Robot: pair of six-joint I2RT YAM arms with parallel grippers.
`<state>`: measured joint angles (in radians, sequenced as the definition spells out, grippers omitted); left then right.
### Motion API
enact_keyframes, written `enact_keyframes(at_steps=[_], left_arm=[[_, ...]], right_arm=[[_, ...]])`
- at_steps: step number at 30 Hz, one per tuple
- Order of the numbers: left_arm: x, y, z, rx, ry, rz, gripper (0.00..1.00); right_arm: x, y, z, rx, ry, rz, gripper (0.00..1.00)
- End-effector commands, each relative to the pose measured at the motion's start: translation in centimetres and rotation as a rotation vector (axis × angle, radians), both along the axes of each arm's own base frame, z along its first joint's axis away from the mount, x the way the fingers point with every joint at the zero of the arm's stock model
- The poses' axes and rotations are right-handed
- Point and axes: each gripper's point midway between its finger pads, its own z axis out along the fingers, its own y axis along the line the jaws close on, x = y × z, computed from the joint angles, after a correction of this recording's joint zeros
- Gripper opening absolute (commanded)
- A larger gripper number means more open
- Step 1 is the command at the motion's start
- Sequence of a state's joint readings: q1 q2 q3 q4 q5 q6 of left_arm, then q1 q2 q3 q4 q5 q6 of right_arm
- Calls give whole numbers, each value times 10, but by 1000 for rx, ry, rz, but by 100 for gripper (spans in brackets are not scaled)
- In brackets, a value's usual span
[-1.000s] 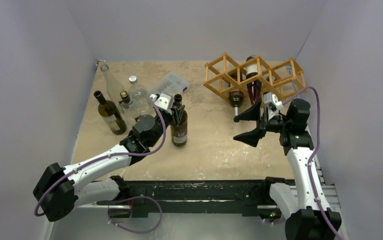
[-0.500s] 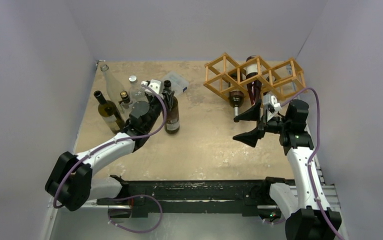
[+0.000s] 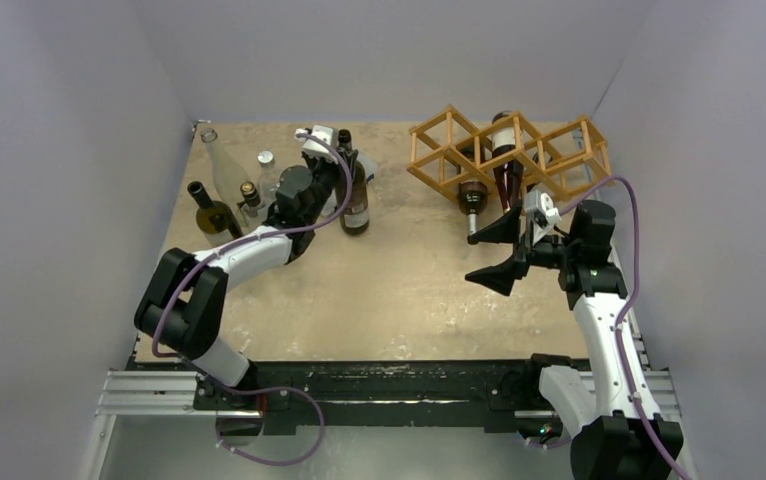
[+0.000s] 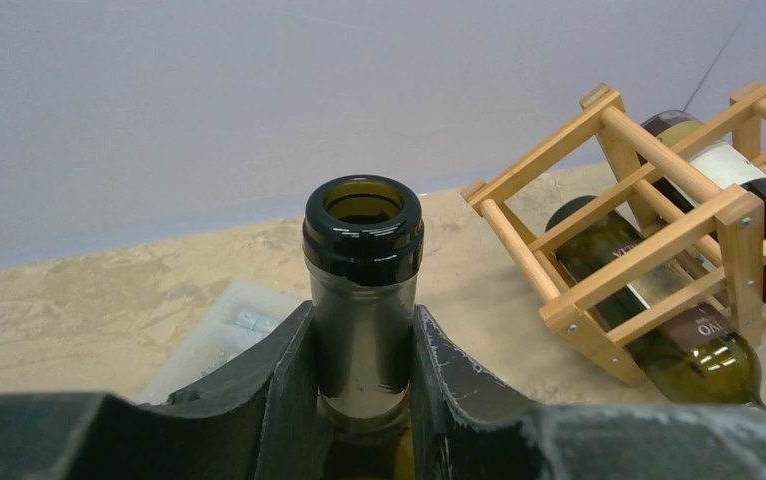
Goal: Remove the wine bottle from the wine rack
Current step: Place the wine bottle at the center of the board.
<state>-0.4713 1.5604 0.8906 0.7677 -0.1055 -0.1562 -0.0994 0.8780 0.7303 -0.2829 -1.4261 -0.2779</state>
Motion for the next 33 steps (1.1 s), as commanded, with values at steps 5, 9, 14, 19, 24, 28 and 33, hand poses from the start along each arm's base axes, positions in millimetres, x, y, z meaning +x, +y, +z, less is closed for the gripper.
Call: enact_keyframes(at_steps=[5,9,14,19,24,28,33], left_arm=[[28,1,85,-90,-264,4,0],[36,4,79,-71,-275,11,0],[40,5,70,-34,-272,11,0],[38,5,63,-17,-264,-2,1],[29,8,57,-43,-262,-10,17],[23,11,52,-47,-255,-7,26],[16,12,52,-53,-256,-17,35]], right_arm=[[5,-2,6,-18,-43,-13,99],[6,-2,5,-20,-46,-14,99],[6,-3,5,-20,-44,-15,99],[6,-3,4,-21,-44,-15,99],[6,-3,4,-23,-44,-16,99],[6,-3,4,-23,-43,-16,99],[6,-3,4,-24,-47,-17,99]])
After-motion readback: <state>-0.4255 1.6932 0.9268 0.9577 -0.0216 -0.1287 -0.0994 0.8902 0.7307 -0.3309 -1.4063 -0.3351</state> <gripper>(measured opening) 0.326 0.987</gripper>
